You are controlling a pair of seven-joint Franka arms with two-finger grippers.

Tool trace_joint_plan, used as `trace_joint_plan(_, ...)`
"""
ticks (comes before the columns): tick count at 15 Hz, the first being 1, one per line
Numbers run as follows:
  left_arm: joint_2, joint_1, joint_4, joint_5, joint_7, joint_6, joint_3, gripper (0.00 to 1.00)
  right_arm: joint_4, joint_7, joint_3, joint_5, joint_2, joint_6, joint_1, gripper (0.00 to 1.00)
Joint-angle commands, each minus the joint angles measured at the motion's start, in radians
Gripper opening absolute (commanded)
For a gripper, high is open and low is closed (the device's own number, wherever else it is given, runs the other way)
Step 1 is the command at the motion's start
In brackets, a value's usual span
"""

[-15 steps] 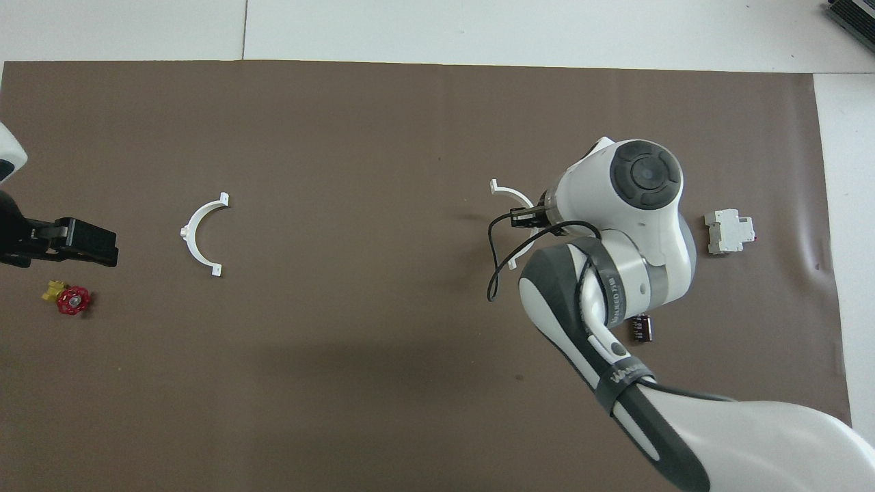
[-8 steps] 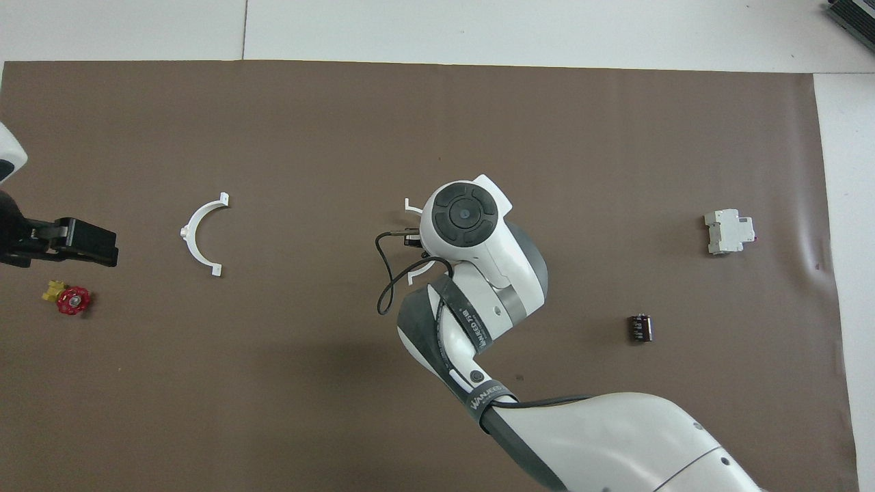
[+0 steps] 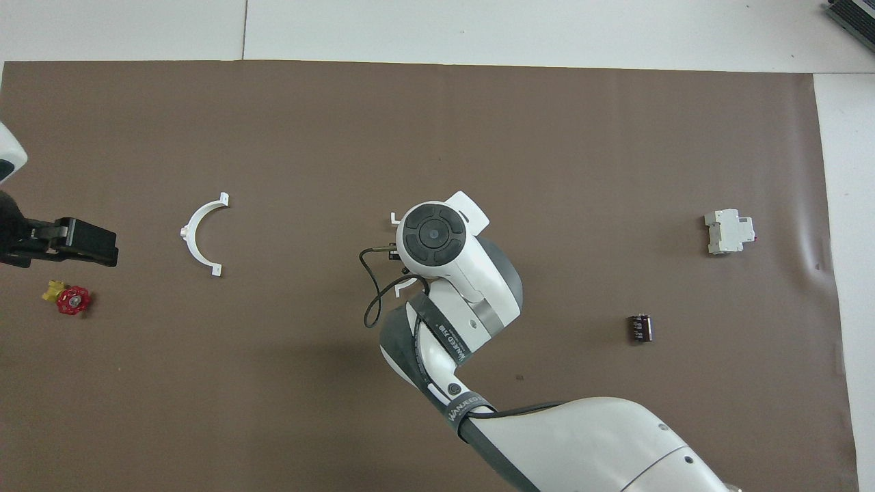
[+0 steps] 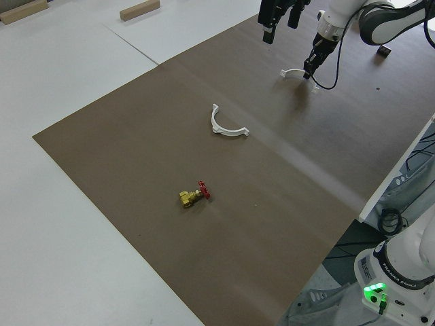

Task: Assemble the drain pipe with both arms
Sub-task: 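Carry the half-ring with the right gripper toward the table centre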

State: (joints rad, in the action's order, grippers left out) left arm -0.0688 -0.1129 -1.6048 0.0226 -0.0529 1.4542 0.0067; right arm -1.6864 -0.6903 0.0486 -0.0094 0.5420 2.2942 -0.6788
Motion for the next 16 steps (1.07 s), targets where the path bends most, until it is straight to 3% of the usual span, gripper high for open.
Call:
trace_joint_plan(1,-0.009,-0.002,-0.012,0.007,-0.013,0.005,0.003,1.0,-0.016,-0.044,0.004,-0.032,-0.007,0.013,-0.004,0.98)
trace_joint_plan(4,-0.009,-0.001,-0.014,0.007,-0.013,0.005,0.003,1.0,0.004,-0.044,0.016,-0.03,-0.017,-0.022,0.002,1.0)
trace_joint_plan(6,-0.009,0.013,-0.02,0.014,-0.018,0.04,0.004,1.0,0.004,-0.034,0.025,-0.038,-0.081,-0.054,0.048,1.0)
trace_joint_plan(9,-0.052,0.055,-0.186,0.013,-0.015,0.289,0.003,1.0,0.004,0.062,0.024,-0.043,-0.17,-0.128,0.166,1.0)
trace_joint_plan(11,-0.045,0.047,-0.243,0.013,-0.009,0.386,0.003,1.0,0.004,0.164,0.024,-0.041,-0.221,-0.183,0.249,1.0)
trace_joint_plan(15,0.058,0.044,-0.276,0.013,-0.001,0.527,0.002,1.0,0.001,0.383,0.022,-0.029,-0.324,-0.297,0.405,1.0)
trace_joint_plan(16,0.076,0.051,-0.324,0.013,0.004,0.601,0.003,1.0,0.001,0.431,0.022,-0.024,-0.348,-0.336,0.439,1.0)
